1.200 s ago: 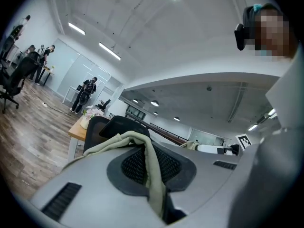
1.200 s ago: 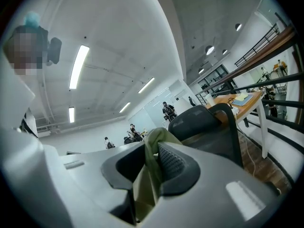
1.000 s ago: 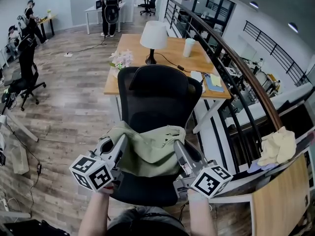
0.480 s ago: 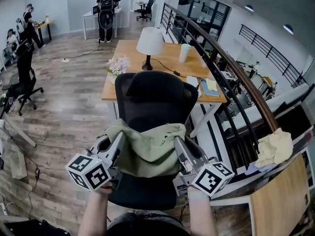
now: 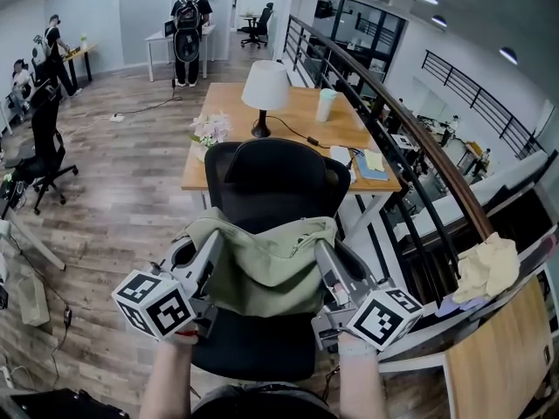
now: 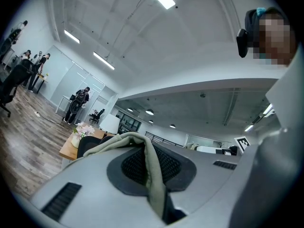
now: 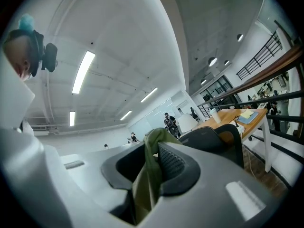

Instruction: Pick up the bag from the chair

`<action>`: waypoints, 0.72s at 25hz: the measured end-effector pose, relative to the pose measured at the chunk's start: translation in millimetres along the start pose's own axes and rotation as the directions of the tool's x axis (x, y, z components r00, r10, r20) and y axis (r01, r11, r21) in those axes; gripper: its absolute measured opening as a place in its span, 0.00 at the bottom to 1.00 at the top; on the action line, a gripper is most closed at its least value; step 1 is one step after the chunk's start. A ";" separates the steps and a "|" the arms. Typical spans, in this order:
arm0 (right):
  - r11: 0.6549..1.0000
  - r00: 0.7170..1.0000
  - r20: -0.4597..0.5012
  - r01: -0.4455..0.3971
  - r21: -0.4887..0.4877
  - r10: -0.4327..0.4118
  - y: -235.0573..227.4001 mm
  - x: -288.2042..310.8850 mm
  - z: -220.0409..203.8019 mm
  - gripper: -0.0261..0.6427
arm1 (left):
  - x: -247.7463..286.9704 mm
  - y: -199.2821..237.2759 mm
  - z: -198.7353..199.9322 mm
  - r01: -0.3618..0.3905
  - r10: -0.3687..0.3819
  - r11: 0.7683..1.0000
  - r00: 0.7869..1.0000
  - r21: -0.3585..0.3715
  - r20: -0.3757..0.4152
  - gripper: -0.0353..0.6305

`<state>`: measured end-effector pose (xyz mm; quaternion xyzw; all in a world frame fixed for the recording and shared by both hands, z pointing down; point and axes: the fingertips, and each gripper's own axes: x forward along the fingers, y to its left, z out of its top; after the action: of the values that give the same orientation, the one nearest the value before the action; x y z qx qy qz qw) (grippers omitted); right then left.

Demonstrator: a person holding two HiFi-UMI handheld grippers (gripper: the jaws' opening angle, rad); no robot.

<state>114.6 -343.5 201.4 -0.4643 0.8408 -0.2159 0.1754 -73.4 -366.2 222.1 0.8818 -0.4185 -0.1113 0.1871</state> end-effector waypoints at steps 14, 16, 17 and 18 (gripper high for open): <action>0.999 0.998 0.062 -0.025 -0.036 0.027 20.7 7.6 34.0 0.17 | 1.8 -13.6 40.9 0.034 -0.034 0.999 0.998 0.014 0.059 0.08; 0.999 0.997 0.071 -0.022 -0.042 0.025 23.4 7.0 38.0 0.17 | 1.5 -16.3 45.1 0.039 -0.040 0.999 0.997 0.015 0.065 0.08; 0.999 0.997 0.074 -0.021 -0.044 0.024 24.4 6.5 40.0 0.17 | 1.3 -17.9 47.1 0.042 -0.043 0.999 0.997 0.016 0.068 0.08; 0.999 0.997 0.078 -0.020 -0.046 0.023 25.4 6.1 42.1 0.17 | 1.2 -19.5 49.1 0.045 -0.046 0.999 0.996 0.017 0.072 0.08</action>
<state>114.5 -345.1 151.8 -0.4672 0.8429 -0.1765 0.2002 -76.3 -367.4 169.3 0.8879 -0.4055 -0.1444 0.1624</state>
